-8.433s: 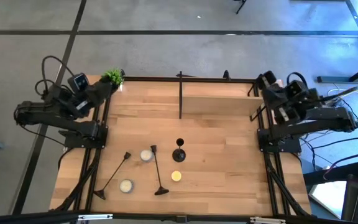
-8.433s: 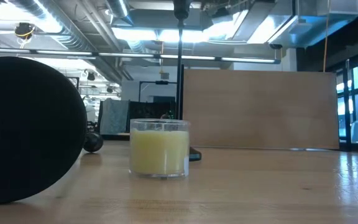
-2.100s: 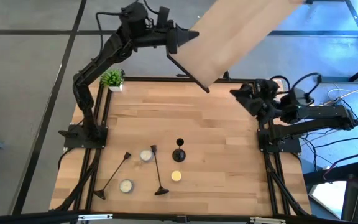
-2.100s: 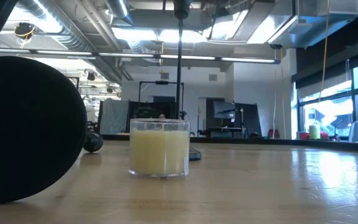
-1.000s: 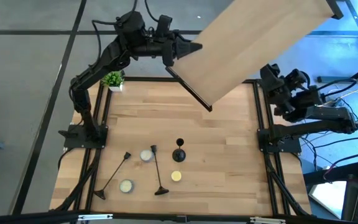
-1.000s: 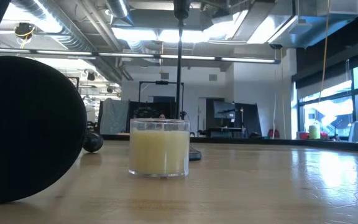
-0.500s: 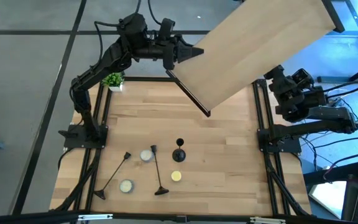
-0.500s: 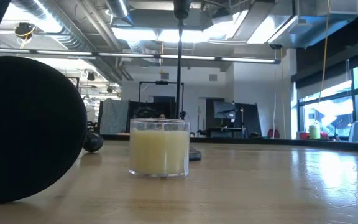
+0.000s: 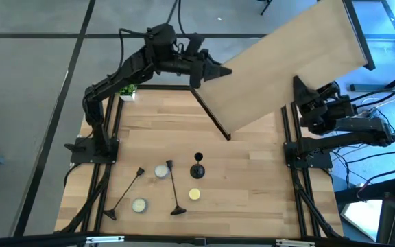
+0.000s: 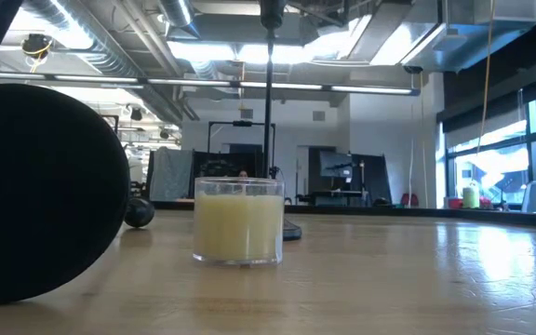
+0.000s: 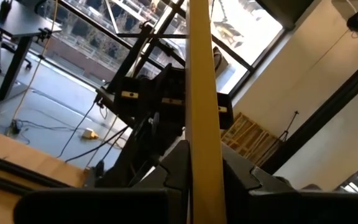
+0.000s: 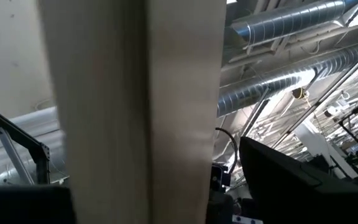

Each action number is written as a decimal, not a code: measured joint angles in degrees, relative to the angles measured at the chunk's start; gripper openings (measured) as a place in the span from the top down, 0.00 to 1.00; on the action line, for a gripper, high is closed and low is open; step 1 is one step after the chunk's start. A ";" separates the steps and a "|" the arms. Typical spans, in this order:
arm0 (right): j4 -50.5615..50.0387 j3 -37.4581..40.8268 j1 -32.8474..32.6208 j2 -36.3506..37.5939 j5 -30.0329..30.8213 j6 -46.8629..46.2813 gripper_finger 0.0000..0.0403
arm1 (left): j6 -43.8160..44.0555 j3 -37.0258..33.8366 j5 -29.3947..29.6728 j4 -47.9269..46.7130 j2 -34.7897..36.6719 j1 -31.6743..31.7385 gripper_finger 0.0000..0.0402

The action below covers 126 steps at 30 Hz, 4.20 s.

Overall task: Pick & Place candle stick holders
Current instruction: Prepare the shelf to begin the demonstration

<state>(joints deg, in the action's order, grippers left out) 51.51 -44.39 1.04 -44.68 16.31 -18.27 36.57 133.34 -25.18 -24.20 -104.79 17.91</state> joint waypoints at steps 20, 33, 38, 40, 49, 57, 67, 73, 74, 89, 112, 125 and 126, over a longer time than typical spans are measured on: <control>-2.16 -0.06 0.04 -0.95 0.36 -2.52 0.74 | -0.52 0.09 0.00 -1.14 0.60 1.32 0.90; -6.63 -0.04 0.07 -0.68 3.41 -8.85 0.86 | -1.10 0.09 -0.02 -4.28 1.23 2.12 0.90; -9.32 -0.01 -0.01 -0.59 2.95 -13.00 0.86 | -1.80 0.11 -3.24 -4.61 1.46 2.48 0.76; -11.79 0.02 -0.07 -0.46 1.99 -14.97 0.86 | -1.21 0.13 -6.59 -3.51 1.48 2.73 0.71; -26.63 -5.51 0.00 -0.45 3.39 -23.01 0.87 | -2.35 0.16 -9.96 -1.43 3.60 4.08 0.66; -59.52 -21.12 1.71 -0.79 6.63 -35.60 0.87 | -5.33 0.13 -9.83 -2.66 6.37 4.13 0.65; -85.85 -30.63 10.18 -3.24 -0.51 -47.27 0.87 | -9.88 0.11 -9.65 -6.70 7.23 1.27 0.65; -87.66 -25.75 16.28 -4.80 -13.95 -47.08 0.87 | -12.72 0.11 -9.21 -8.86 7.21 -1.23 0.65; -87.06 -24.96 17.21 -4.86 -15.61 -46.54 0.87 | -12.94 0.11 -9.06 -9.07 7.21 -1.65 0.65; -65.40 -6.20 39.67 -7.50 -58.28 -40.27 0.87 | -13.37 0.07 -8.76 -10.65 7.14 -8.15 0.65; -52.85 -3.30 46.90 -22.07 -82.70 -41.54 0.87 | -14.25 0.07 -7.17 -10.83 7.12 -10.31 0.65; -60.96 -3.30 46.70 -23.94 -71.93 -35.61 0.87 | -15.76 0.06 -5.74 -11.70 7.12 -9.55 0.72; -60.89 -3.30 46.59 -23.94 -70.64 -35.81 0.87 | -15.76 0.07 -5.74 -11.70 7.12 -9.52 0.73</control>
<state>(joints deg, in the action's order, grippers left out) -9.38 -47.68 47.62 -68.62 -54.33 -54.08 20.81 133.40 -30.92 -35.90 -97.67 8.38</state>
